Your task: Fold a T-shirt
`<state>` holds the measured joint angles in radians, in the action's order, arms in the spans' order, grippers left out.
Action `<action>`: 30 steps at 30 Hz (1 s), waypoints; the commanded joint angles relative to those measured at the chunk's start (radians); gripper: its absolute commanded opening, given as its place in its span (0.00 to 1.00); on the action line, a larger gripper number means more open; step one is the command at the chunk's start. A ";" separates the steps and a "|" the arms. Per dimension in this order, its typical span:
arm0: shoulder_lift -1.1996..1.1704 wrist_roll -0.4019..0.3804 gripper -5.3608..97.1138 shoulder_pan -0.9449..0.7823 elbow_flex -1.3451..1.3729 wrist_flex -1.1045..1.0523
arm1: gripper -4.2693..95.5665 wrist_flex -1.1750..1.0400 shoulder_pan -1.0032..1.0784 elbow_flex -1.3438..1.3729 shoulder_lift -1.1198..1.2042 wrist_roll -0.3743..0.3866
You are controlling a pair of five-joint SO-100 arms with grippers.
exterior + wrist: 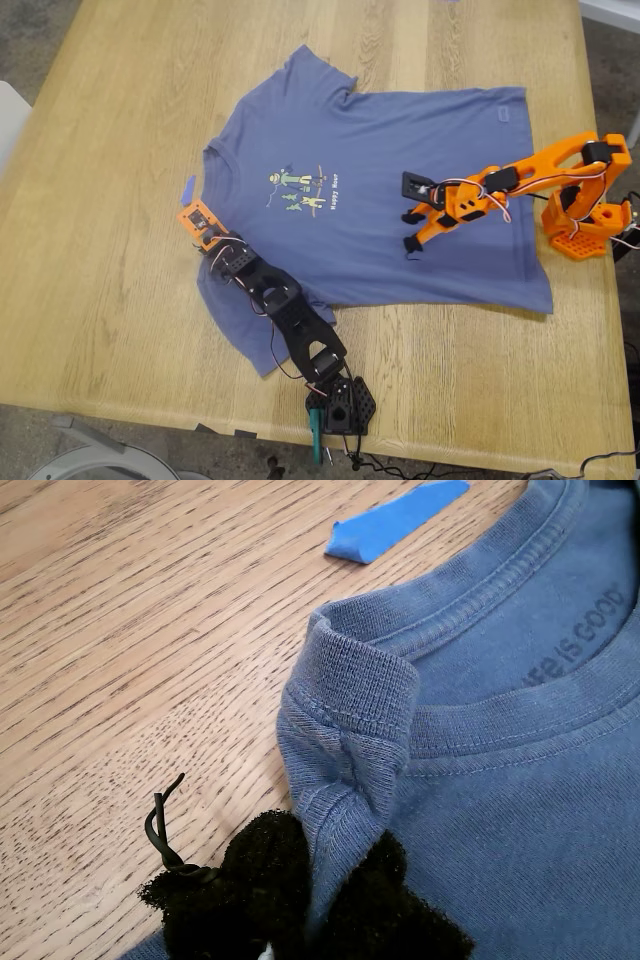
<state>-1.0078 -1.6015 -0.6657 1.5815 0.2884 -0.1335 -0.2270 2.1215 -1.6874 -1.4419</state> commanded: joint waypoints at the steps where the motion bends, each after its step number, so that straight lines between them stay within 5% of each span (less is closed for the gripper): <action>1: -0.015 -0.014 0.05 0.049 0.041 -0.003 | 0.38 0.026 -0.012 -0.103 0.032 0.002; 17: -0.034 -0.012 0.05 0.072 0.101 -0.055 | 0.39 0.101 -0.055 -0.193 0.202 0.095; 30: -0.103 -0.009 0.05 0.069 0.183 -0.080 | 0.40 0.114 0.011 -0.239 0.295 0.064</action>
<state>-1.0876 -1.6015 -0.6397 1.7181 0.2086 -0.0245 -0.2286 1.9343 -1.3867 -1.3652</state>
